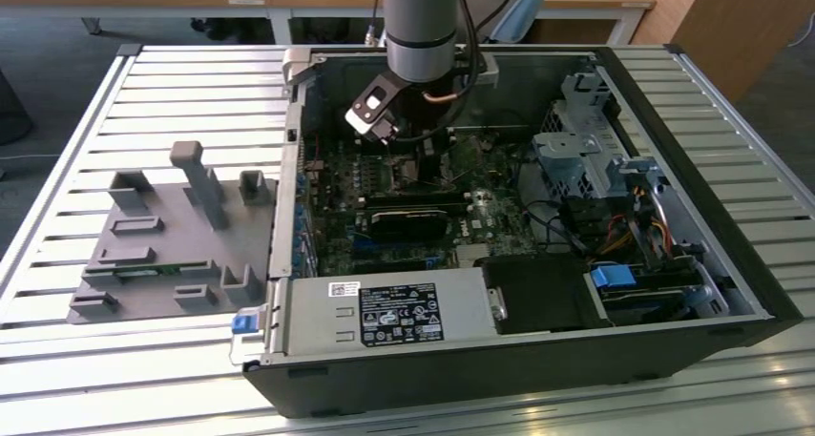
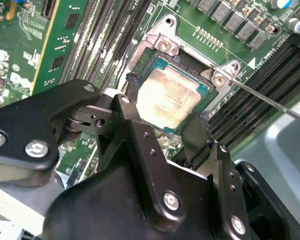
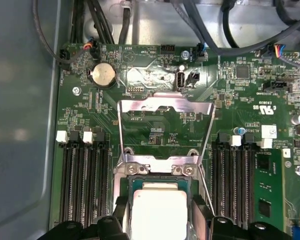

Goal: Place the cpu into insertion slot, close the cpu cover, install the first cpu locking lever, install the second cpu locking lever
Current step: 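Place the cpu into insertion slot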

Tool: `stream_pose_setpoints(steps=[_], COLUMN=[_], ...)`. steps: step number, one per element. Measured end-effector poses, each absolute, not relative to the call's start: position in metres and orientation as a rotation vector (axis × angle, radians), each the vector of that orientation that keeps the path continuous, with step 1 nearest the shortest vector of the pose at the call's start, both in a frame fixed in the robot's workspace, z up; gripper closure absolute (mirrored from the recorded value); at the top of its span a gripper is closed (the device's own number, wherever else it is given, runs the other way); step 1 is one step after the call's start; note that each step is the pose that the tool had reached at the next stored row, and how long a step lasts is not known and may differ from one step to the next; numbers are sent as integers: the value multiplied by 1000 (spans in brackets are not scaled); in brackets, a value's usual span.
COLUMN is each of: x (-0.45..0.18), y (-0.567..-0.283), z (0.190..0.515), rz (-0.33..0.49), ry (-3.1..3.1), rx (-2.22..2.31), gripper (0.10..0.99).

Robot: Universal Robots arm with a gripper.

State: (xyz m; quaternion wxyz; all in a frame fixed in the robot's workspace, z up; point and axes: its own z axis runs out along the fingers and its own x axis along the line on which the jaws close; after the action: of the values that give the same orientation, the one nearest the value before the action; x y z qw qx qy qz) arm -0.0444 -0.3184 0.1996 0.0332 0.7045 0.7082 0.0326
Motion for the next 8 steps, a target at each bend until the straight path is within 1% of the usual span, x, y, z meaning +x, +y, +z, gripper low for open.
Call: stream_pose_setpoints(steps=[2,4,5,6,7,8], x=[-44,-44,-44,-44,-44,-44], y=[-318,-318,-318,-318,-318,-318], z=[203,204,205,206,206,207], rz=[100,97,95,94,93,92], ry=[2179,2181,2182,2182,2183,2183], rx=[2168,2169,2170,2171,2172,2172], gripper=[486,612,612,671,671,729])
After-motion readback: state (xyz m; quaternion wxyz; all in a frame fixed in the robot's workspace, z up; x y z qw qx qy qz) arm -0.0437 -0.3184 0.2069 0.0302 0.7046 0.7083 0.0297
